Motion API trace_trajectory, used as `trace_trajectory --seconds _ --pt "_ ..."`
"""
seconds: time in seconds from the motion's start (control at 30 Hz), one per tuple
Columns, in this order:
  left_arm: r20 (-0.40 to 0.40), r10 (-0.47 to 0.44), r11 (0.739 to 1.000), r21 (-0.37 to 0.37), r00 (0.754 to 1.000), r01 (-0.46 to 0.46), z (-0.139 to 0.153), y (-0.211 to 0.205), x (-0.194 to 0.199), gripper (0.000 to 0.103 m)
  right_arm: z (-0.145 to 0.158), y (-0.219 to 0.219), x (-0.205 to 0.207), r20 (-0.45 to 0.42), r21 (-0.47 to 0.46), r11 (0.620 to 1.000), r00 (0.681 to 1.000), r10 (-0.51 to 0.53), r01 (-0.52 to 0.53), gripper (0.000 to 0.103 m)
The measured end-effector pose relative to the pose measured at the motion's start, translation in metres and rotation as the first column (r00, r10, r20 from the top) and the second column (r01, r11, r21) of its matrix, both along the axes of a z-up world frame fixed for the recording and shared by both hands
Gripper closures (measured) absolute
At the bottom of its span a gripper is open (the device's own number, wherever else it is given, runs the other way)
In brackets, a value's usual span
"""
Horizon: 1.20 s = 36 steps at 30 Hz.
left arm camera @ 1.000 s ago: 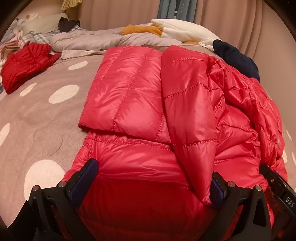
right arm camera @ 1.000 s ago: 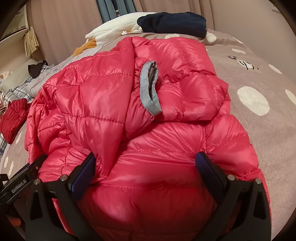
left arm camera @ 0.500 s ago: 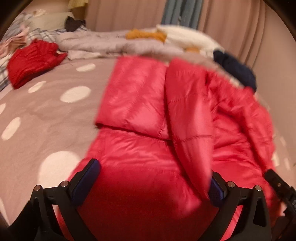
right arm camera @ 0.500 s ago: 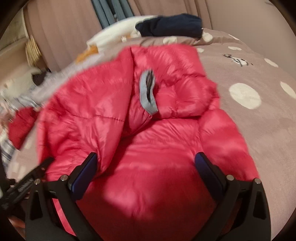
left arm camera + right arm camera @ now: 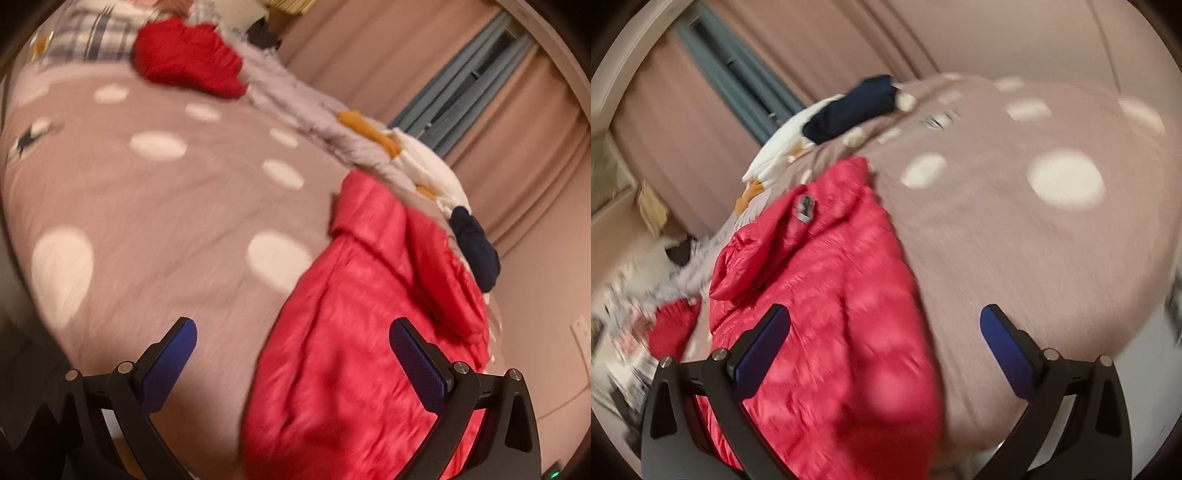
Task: Fold large clothes
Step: 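Lift the held jacket edge with both tools and fold it over lengthwise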
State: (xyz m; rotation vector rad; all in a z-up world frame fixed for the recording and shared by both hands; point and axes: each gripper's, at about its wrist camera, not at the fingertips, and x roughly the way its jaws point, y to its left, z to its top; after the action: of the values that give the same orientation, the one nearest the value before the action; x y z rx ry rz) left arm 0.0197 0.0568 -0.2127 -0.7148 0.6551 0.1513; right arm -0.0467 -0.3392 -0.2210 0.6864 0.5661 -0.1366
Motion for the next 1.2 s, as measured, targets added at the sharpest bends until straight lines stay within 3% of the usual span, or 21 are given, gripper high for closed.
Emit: trace_trajectory --seconds 0.2,0.33,0.4,0.43,0.53,0.63,0.67,0.73,0.8,0.83,0.87,0.9,0.97,1.03,1.2 --pt "0.038 -0.018 0.992 -0.127 0.999 0.023 -0.016 -0.001 -0.031 0.000 -0.024 0.009 -0.035 0.060 0.148 0.989 0.998 -0.031 0.021 0.000" --pt "0.110 -0.122 0.921 -0.358 0.986 0.154 -0.027 -0.019 -0.037 0.000 -0.035 0.032 -0.043 0.116 0.343 0.938 0.993 0.012 -0.051 0.001" --pt "0.114 -0.160 0.886 -0.421 0.981 0.193 -0.030 -0.032 -0.033 0.000 -0.037 0.047 -0.036 0.132 0.390 0.915 0.990 0.055 -0.103 0.001" --pt "0.118 -0.186 0.873 -0.436 0.975 0.219 -0.030 -0.040 -0.030 0.000 -0.035 0.056 -0.031 0.134 0.394 0.910 0.988 0.078 -0.126 0.001" --pt "0.132 -0.241 0.870 -0.410 0.962 0.274 -0.023 -0.057 -0.023 0.000 -0.030 0.074 -0.020 0.135 0.381 0.910 0.984 0.120 -0.164 0.001" --pt "0.154 -0.299 0.824 -0.456 0.942 0.336 -0.023 -0.066 -0.008 0.002 -0.028 0.080 -0.010 0.153 0.419 0.886 0.977 0.147 -0.199 0.002" --pt "0.147 -0.305 0.821 -0.460 0.941 0.338 -0.025 -0.064 -0.005 0.008 -0.027 0.081 -0.005 0.166 0.434 0.874 0.973 0.159 -0.217 0.003" --pt "0.107 -0.278 0.852 -0.432 0.955 0.296 -0.028 -0.062 0.000 0.027 -0.027 0.085 0.005 0.179 0.450 0.854 0.963 0.203 -0.263 0.005" --pt "0.075 -0.270 0.888 -0.367 0.960 0.279 -0.032 -0.059 0.000 0.053 -0.025 0.095 0.018 0.133 0.378 0.878 0.956 0.262 -0.293 0.011" --pt "0.061 -0.269 0.908 -0.318 0.961 0.274 -0.033 -0.059 0.000 0.060 -0.026 0.097 0.021 0.112 0.346 0.892 0.957 0.269 -0.291 0.023" --pt "0.056 -0.266 0.920 -0.282 0.962 0.270 -0.036 -0.059 0.000 0.072 -0.027 0.099 0.024 0.077 0.298 0.915 0.962 0.262 -0.273 0.043" --pt "0.060 -0.263 0.924 -0.271 0.963 0.269 -0.040 -0.057 -0.001 0.079 -0.029 0.099 0.023 0.059 0.272 0.930 0.969 0.242 -0.249 0.050" --pt "0.081 -0.241 0.923 -0.289 0.967 0.254 -0.048 -0.053 -0.003 0.085 -0.041 0.093 0.019 0.041 0.279 0.942 0.983 0.180 -0.184 0.087" --pt "0.080 -0.231 0.927 -0.284 0.970 0.244 -0.051 -0.054 -0.004 0.086 -0.051 0.086 0.016 0.050 0.295 0.939 0.984 0.169 -0.176 0.096" --pt "0.024 -0.212 0.972 -0.093 0.977 0.214 -0.035 -0.077 -0.004 0.086 -0.047 0.091 0.020 0.023 0.214 0.958 0.982 0.188 -0.189 0.097"
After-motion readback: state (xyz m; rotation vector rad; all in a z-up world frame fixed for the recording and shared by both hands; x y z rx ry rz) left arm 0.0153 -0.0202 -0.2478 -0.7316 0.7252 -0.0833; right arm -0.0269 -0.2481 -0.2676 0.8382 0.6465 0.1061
